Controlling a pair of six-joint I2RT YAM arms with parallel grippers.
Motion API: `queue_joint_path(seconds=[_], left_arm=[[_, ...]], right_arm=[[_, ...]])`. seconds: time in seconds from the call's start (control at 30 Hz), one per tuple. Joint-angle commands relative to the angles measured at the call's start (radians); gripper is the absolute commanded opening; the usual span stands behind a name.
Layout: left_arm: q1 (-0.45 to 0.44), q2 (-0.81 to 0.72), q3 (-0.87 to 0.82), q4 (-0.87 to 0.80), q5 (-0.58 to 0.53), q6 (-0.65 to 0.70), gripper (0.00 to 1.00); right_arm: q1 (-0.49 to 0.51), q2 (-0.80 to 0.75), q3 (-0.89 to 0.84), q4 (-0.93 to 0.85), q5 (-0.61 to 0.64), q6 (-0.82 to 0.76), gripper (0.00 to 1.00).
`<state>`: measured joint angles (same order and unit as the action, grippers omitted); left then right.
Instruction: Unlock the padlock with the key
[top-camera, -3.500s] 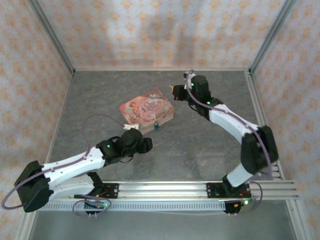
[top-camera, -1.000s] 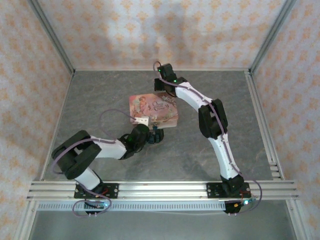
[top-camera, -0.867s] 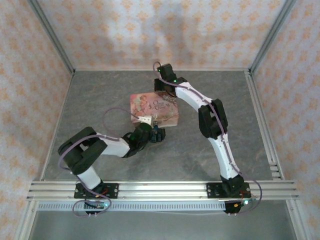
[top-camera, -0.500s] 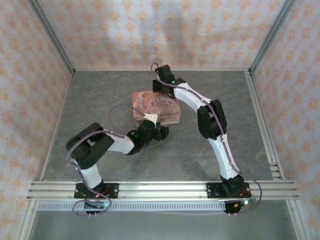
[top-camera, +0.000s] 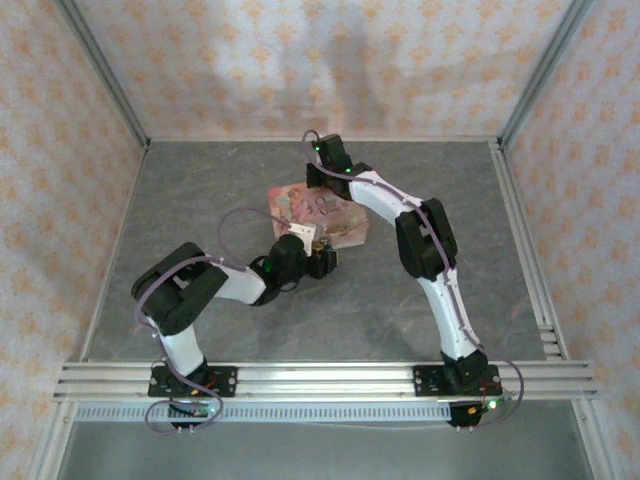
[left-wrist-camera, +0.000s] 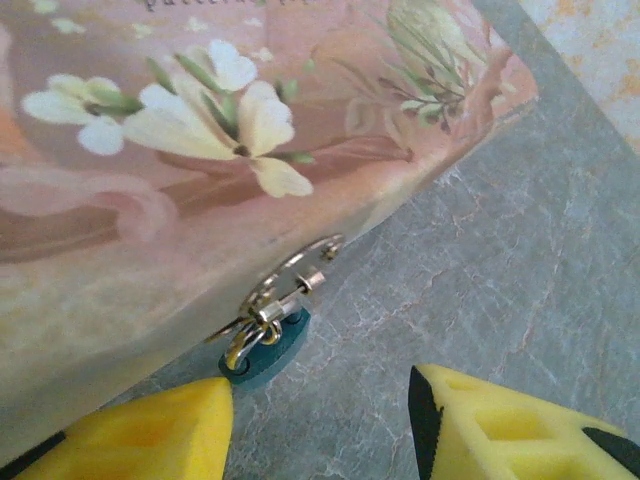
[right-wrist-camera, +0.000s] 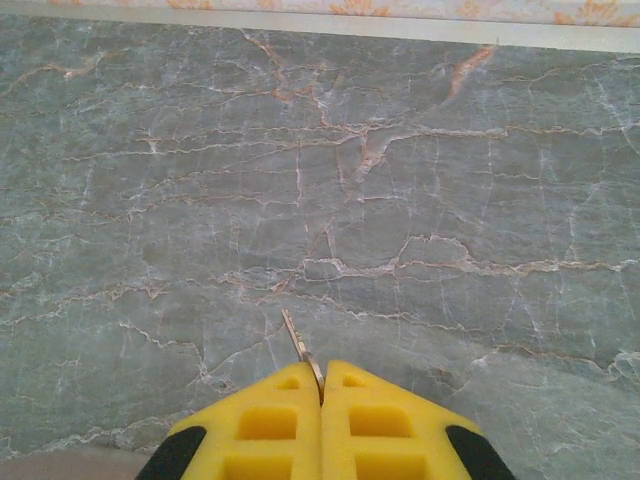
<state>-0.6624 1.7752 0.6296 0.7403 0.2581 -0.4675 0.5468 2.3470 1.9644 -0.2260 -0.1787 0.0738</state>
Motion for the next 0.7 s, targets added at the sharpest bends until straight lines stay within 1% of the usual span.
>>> queue_joint_path(seconds=[0.0, 0.03, 0.1, 0.13, 0.2, 0.27, 0.3, 0.37, 0.4, 0.43, 0.47, 0.53, 0.67], left_arm=[[0.021, 0.015, 0.054, 0.08, 0.031, -0.053, 0.59], [0.021, 0.016, 0.057, 0.074, 0.024, -0.056, 0.63], [0.021, 0.018, 0.073, 0.037, 0.007, -0.052, 0.66], [0.021, 0.022, 0.087, 0.0, -0.012, -0.055, 0.67], [0.02, 0.031, 0.089, -0.007, -0.031, -0.061, 0.65], [0.021, 0.044, 0.075, 0.047, -0.039, -0.075, 0.6], [0.02, 0.053, 0.077, 0.059, -0.038, -0.093, 0.56], [0.021, 0.065, 0.089, 0.049, -0.032, -0.097, 0.45], [0.021, 0.071, 0.087, 0.059, -0.023, -0.097, 0.42], [0.021, 0.073, 0.08, 0.079, -0.02, -0.101, 0.41], [0.021, 0.075, 0.074, 0.101, -0.023, -0.106, 0.41], [0.021, 0.076, 0.041, 0.175, -0.024, -0.105, 0.47], [0.021, 0.066, -0.017, 0.284, -0.032, -0.102, 0.52]], right_arm=[[0.006, -0.027, -0.042, -0.037, 0.014, 0.01, 0.0], [0.004, -0.031, -0.049, -0.032, 0.014, 0.009, 0.0], [0.005, -0.036, -0.054, -0.029, 0.017, 0.006, 0.0], [0.004, -0.038, -0.057, -0.027, 0.015, 0.006, 0.0], [0.006, -0.04, -0.062, -0.023, 0.01, 0.007, 0.0], [0.005, -0.041, -0.061, -0.021, 0.012, 0.009, 0.0], [0.005, -0.042, -0.061, -0.021, 0.012, 0.009, 0.0], [0.004, -0.043, -0.061, -0.02, 0.013, 0.008, 0.0], [0.005, -0.045, -0.063, -0.019, 0.014, 0.008, 0.0], [0.004, -0.047, -0.062, -0.021, 0.017, 0.007, 0.0], [0.005, -0.046, -0.06, -0.024, 0.018, 0.006, 0.0], [0.005, -0.049, -0.062, -0.024, 0.021, 0.001, 0.0], [0.004, -0.052, -0.069, -0.026, 0.024, -0.001, 0.0]])
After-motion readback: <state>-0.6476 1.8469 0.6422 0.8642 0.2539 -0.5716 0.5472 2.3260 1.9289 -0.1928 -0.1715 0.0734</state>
